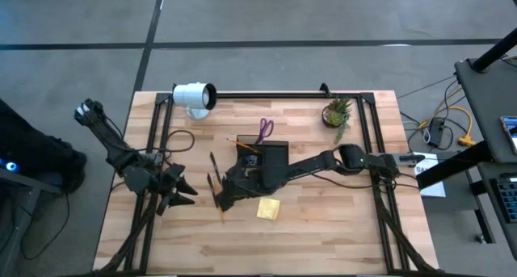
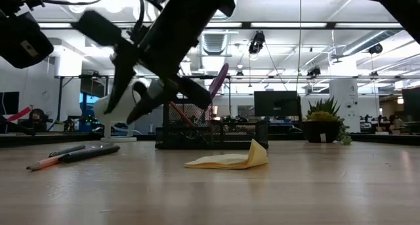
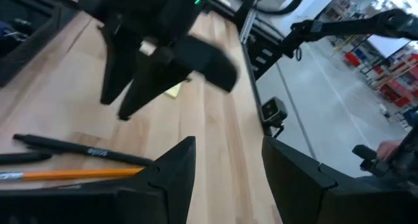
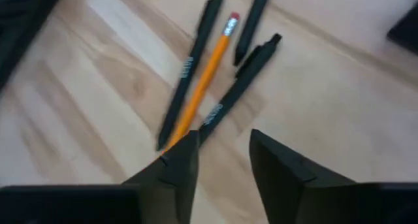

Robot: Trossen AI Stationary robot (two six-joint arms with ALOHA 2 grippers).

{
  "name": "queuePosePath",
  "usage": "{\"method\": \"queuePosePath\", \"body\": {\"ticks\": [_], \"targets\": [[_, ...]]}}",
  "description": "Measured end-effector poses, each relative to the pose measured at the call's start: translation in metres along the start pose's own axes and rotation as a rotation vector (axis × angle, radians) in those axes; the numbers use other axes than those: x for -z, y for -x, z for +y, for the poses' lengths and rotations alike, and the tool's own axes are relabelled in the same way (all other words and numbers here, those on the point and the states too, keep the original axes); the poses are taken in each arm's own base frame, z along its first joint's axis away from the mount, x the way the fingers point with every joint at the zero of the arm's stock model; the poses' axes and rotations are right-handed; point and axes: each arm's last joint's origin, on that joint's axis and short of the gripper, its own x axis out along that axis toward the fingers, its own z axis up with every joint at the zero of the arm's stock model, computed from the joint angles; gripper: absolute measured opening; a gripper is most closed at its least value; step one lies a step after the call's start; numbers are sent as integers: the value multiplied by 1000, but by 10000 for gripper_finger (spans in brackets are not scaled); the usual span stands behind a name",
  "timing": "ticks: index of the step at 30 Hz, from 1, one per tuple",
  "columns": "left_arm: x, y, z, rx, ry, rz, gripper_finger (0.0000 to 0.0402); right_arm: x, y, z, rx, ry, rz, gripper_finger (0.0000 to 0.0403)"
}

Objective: Pick and place office supplies into organizer
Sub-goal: Put the bottom left black pen into the black desk organizer

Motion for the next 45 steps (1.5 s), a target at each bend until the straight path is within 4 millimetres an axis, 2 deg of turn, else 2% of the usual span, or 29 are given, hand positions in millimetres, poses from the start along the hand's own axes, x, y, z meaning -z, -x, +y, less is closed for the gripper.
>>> {"method": "queuePosePath", "body": {"ticks": [4,7,18,22,25,28,33,39,45], "targets": [[1,2,3,-27,-11,6,161,-1,-10,-2,-7,-7,-10,162],[2,2,5,-50,-21,12,161,-1,-15,-2,-18,4,-21,170],[5,3,10,-101,-54,27,161,-5,-38,-12,11,64,-81,155],[12,0,17,-144,-79,27,161,-4,-40,-15,33,156,-66,149],[25,-6,28,-183,-138,62,161,-8,-29,-10,32,261,-63,148],[34,-10,35,-214,-211,95,161,-7,-7,4,25,430,-55,148],[37,-17,40,-269,-355,138,161,-2,28,21,85,656,17,146],[34,-34,49,-307,-453,300,161,-5,54,12,291,844,115,146],[12,-54,56,-331,-508,413,161,3,60,4,344,971,211,146]]}}
